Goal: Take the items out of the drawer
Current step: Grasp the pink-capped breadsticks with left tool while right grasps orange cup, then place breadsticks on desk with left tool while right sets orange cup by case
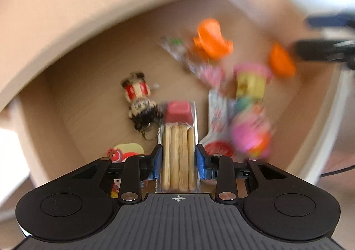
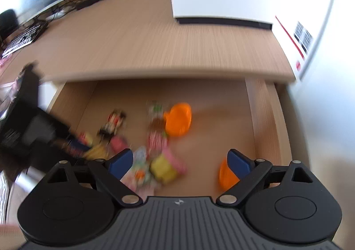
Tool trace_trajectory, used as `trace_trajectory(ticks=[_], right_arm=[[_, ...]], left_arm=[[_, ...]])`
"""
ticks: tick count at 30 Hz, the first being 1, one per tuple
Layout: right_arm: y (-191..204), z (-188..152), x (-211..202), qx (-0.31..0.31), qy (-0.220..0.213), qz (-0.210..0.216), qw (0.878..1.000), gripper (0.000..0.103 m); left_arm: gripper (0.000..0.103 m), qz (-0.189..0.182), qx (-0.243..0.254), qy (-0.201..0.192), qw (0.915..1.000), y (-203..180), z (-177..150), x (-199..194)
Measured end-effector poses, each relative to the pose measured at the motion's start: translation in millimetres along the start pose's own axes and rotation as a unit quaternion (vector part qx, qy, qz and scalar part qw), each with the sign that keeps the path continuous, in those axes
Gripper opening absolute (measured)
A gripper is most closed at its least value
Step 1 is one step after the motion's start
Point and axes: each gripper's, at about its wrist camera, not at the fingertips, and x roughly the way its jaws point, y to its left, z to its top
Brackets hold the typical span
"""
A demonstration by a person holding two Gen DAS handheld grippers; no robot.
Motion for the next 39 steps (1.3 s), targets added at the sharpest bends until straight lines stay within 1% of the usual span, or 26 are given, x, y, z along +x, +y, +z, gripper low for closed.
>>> trace_trajectory(ticks=[2, 4, 5, 6, 8, 10, 12, 14, 15, 16, 18, 19, 21, 24, 26, 28, 30, 32, 34, 36, 37, 39], right_arm=[[-1, 18, 21, -0.002, 0.003, 0.0, 1.0, 0.093], [1, 34, 46, -0.007, 0.014, -0.007, 1.0, 0.092], [3, 41, 59, -0.013, 0.022, -0.007, 1.0, 0.091], [4, 45, 70, -0.02, 0.032, -0.006, 0.999, 0.09], [6, 53, 93, -0.032, 0.056, -0.006, 0.998, 0.088], [7, 57, 110, -0.036, 0.079, -0.012, 0.996, 0.085], [3, 58, 123, -0.032, 0.097, -0.014, 0.995, 0.082], [1, 56, 131, -0.026, 0.113, -0.006, 0.993, 0.074], [-1, 56, 134, -0.023, 0.121, -0.001, 0.992, 0.06], [-3, 56, 137, -0.019, 0.13, 0.005, 0.991, 0.042], [-5, 55, 137, -0.014, 0.143, 0.01, 0.99, 0.038], [-5, 55, 132, -0.015, 0.141, 0.01, 0.99, 0.037], [-5, 55, 120, -0.018, 0.132, 0.009, 0.991, 0.037], [-6, 54, 98, -0.006, 0.126, 0.016, 0.992, 0.036], [-7, 52, 82, 0.003, 0.121, 0.023, 0.992, 0.036], [-7, 50, 63, 0.01, 0.111, 0.026, 0.993, 0.036], [-2, 45, 35, 0.015, 0.087, 0.032, 0.996, 0.036], [-4, 52, 10, 0.017, 0.056, 0.032, 0.998, 0.036], [-3, 59, -12, 0.02, 0.02, 0.026, 0.999, 0.036], [-7, 73, -35, 0.025, -0.019, 0.019, 0.999, 0.036], [-8, 80, -44, 0.029, -0.039, 0.015, 0.999, 0.036], [-13, 94, -56, 0.036, -0.075, 0.01, 0.996, 0.036]], left_arm=[[0.035, -0.01, -0.042, -0.032, 0.9986, 6, -2, -19], [0.035, -0.015, -0.08, -0.06, 0.9949, 10, -6, -36], [0.035, -0.019, -0.099, -0.074, 0.9922, 8, -11, -44], [0.035, -0.023, -0.119, -0.088, 0.9887, -2, -17, -47], [0.035, -0.034, -0.154, -0.107, 0.9817, -2, -25, -57], [0.035, -0.036, -0.17, -0.118, 0.9776, -5, -30, -62], [0.035, -0.025, -0.172, -0.125, 0.9768, -12, -31, -61], [0.035, -0.018, -0.173, -0.124, 0.9768, -16, -30, -57], [0.035, -0.019, -0.176, -0.123, 0.9765, -17, -28, -54], [0.035, -0.021, -0.18, -0.124, 0.9756, -19, -37, -63], [0.035, -0.023, -0.182, -0.126, 0.975, -16, -38, -61], [0.034, -0.024, -0.18, -0.126, 0.9752, -14, -35, -50], [0.035, -0.028, -0.176, -0.127, 0.9757, -16, -34, -53], [0.034, -0.039, -0.16, -0.135, 0.9771, -23, -29, -54], [0.034, -0.049, -0.145, -0.146, 0.9774, -29, -25, -61], [0.034, -0.066, -0.139, -0.164, 0.9744, -31, -19, -76], [0.034, -0.086, -0.132, -0.195, 0.968, -30, -7, -97], [0.034, -0.081, -0.118, -0.237, 0.9609, -29, 10, -123], [0.035, -0.063, -0.104, -0.28, 0.9522, -27, 30, -147], [0.035, -0.03, -0.097, -0.321, 0.9415, -21, 53, -161], [0.035, -0.015, -0.103, -0.337, 0.9358, -16, 65, -162], [0.035, 0.004, -0.12, -0.358, 0.926, -5, 88, -153]])
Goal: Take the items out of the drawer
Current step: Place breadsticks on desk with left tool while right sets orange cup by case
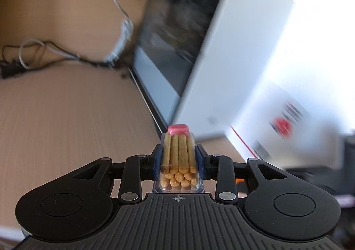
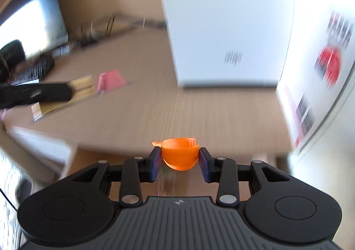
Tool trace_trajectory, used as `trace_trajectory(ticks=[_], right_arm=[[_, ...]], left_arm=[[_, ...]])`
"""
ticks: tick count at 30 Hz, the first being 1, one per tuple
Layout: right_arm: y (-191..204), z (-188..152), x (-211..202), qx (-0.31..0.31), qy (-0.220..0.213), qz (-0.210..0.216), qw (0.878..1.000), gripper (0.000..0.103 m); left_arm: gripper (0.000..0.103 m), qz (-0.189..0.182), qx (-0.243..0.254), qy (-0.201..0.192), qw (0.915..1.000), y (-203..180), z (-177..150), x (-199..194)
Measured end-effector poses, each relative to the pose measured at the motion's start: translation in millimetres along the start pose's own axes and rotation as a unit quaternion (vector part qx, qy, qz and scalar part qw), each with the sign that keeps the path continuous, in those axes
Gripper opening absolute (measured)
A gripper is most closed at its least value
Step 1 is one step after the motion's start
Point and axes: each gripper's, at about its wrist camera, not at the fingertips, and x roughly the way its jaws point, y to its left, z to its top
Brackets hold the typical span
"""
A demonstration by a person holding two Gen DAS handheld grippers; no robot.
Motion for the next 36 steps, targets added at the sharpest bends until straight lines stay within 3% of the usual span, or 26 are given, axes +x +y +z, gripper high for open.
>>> trace_trajectory(ticks=[3, 8, 11, 19, 25, 29, 31, 34, 36], right_arm=[[-8, 24, 5, -0.006, -0.037, -0.021, 0.999, 0.036], [-22, 50, 43, -0.002, -0.04, -0.05, 0.998, 0.036], [-27, 57, 71, -0.003, -0.023, -0.061, 0.998, 0.036], [-25, 59, 135, -0.026, 0.021, -0.069, 0.997, 0.036], [-18, 59, 149, -0.045, 0.027, -0.071, 0.996, 0.04], [-18, 55, 140, -0.035, 0.019, -0.071, 0.997, 0.041], [-20, 51, 124, -0.027, 0.0, -0.061, 0.998, 0.052], [-24, 42, 98, -0.007, -0.019, -0.059, 0.998, 0.054], [-24, 36, 83, 0.007, -0.02, -0.059, 0.998, 0.054]], left_arm=[[0.035, 0.038, -0.007, -0.01, 0.9992, 7, 0, 49], [0.035, 0.072, 0.006, 0.065, 0.9953, 21, -25, 113], [0.037, 0.078, 0.001, 0.088, 0.9931, 32, -43, 112], [0.039, 0.047, -0.037, 0.057, 0.9966, 49, -50, 112], [0.038, 0.082, 0.011, 0.061, 0.9948, 30, -43, 115], [0.035, 0.09, -0.007, -0.001, 0.996, 38, -28, 92], [0.035, 0.086, -0.029, -0.029, 0.9955, 45, -18, 77], [0.035, 0.087, -0.044, -0.035, 0.9946, 53, -6, 56], [0.035, 0.082, -0.034, -0.019, 0.9959, 53, -6, 40]])
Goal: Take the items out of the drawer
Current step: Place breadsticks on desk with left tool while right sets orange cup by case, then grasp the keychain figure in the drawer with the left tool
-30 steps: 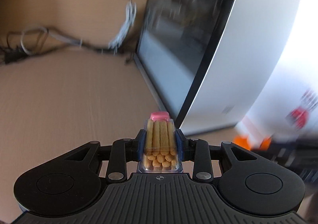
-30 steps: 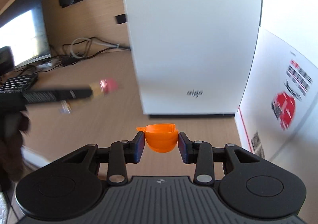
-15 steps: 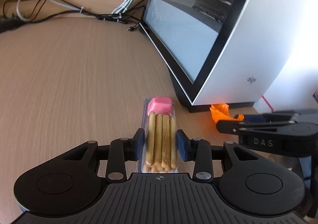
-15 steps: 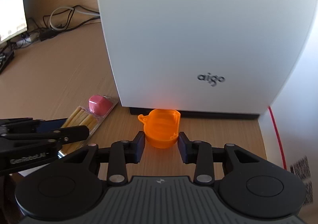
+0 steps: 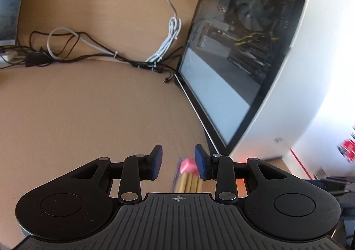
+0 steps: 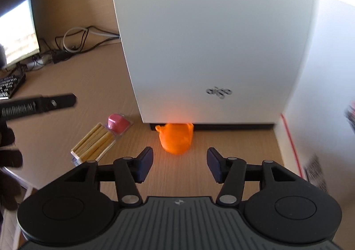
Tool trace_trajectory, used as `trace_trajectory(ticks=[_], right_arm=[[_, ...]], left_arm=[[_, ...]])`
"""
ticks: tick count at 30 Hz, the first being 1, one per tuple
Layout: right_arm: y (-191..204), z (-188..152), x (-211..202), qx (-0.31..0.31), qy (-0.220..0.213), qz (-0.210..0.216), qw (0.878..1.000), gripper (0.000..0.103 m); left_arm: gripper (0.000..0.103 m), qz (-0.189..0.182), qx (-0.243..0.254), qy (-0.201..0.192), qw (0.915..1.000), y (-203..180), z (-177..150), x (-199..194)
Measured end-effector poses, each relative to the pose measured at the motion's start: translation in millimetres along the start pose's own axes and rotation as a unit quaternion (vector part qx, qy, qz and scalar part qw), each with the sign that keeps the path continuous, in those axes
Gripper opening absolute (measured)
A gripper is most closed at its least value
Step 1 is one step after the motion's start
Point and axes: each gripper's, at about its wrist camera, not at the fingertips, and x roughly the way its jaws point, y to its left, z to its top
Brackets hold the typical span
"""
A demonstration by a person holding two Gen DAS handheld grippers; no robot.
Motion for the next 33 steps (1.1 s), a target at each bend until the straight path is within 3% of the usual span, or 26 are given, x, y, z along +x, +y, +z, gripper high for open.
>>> trace_trajectory(ticks=[4, 7, 11, 13, 17, 21, 24, 29, 33], right_arm=[[-9, -20, -23, 0.033, 0.026, 0.012, 0.999, 0.061], [-13, -42, -29, 0.049, 0.055, 0.01, 0.997, 0.061], [-14, -71, -32, 0.042, 0.095, 0.0, 0.995, 0.061], [-11, -79, -29, 0.042, 0.112, -0.003, 0.993, 0.061], [-9, -93, -27, 0.041, 0.133, -0.005, 0.99, 0.061], [-6, -101, -25, 0.04, 0.143, -0.006, 0.989, 0.062], [-5, -105, -24, 0.036, 0.15, -0.007, 0.988, 0.062], [-8, -106, -21, 0.035, 0.156, -0.01, 0.987, 0.063], [-6, -109, -17, 0.032, 0.169, -0.006, 0.985, 0.064]], left_arm=[[0.035, -0.038, 0.048, 0.077, 0.9952, -6, -20, -25], [0.035, -0.084, 0.073, 0.158, 0.9812, -13, -56, -31], [0.035, -0.111, 0.077, 0.25, 0.9589, -22, -104, -26], [0.035, -0.091, 0.076, 0.255, 0.9598, -23, -118, -23], [0.035, -0.014, 0.054, 0.26, 0.9639, -15, -129, -7], [0.035, 0.02, -0.005, 0.246, 0.969, -8, -133, 15], [0.035, 0.053, -0.012, 0.254, 0.9657, -11, -136, 35], [0.035, 0.062, -0.004, 0.269, 0.9611, -13, -146, 54], [0.034, 0.03, -0.027, 0.276, 0.9603, -6, -153, 57]])
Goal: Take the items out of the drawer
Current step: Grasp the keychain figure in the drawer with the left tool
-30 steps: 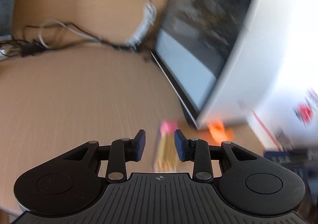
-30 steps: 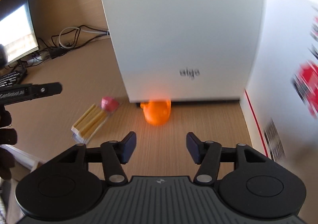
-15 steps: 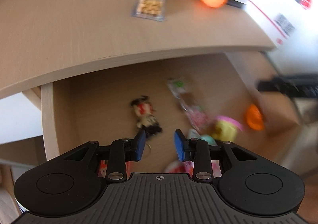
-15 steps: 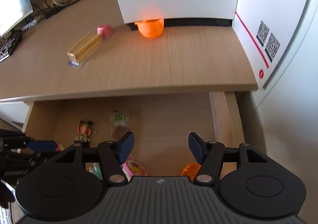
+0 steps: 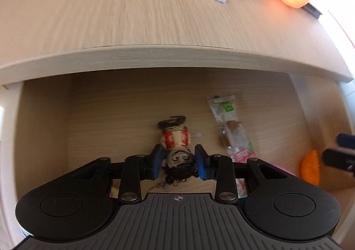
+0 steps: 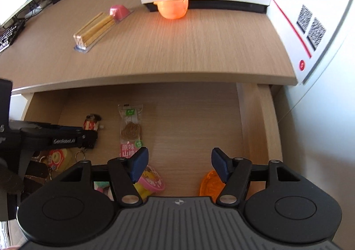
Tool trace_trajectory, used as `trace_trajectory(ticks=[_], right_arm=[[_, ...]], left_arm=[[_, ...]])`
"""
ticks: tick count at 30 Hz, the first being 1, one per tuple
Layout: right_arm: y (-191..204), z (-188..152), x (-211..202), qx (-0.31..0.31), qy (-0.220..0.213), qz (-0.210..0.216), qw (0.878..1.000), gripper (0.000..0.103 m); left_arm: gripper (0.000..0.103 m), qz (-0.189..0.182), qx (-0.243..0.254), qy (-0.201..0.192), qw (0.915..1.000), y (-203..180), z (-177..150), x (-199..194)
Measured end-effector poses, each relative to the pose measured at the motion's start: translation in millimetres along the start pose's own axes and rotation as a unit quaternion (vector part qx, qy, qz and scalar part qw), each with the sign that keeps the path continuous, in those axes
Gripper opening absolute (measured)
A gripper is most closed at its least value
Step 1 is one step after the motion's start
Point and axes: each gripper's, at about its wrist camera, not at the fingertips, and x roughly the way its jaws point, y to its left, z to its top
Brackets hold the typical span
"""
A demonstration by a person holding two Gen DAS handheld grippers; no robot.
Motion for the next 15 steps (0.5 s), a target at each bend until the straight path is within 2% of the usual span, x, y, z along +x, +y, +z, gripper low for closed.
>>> trace_trajectory(ticks=[4, 7, 11, 15], right_arm=[[10, 0, 8, -0.019, 0.009, 0.003, 1.0, 0.064], [22, 3, 10, -0.046, 0.006, 0.014, 0.999, 0.064], [47, 12, 17, -0.103, 0.003, 0.055, 0.993, 0.064], [86, 16, 36, -0.178, 0.021, 0.102, 0.979, 0.064]], left_arm=[[0.03, -0.007, -0.01, 0.012, 0.9999, 4, -1, -7], [0.03, -0.026, -0.012, 0.003, 0.9996, 7, -5, -35], [0.03, -0.042, -0.018, -0.027, 0.9986, 18, -9, -90], [0.03, -0.036, -0.052, -0.066, 0.9958, 39, -11, -136]])
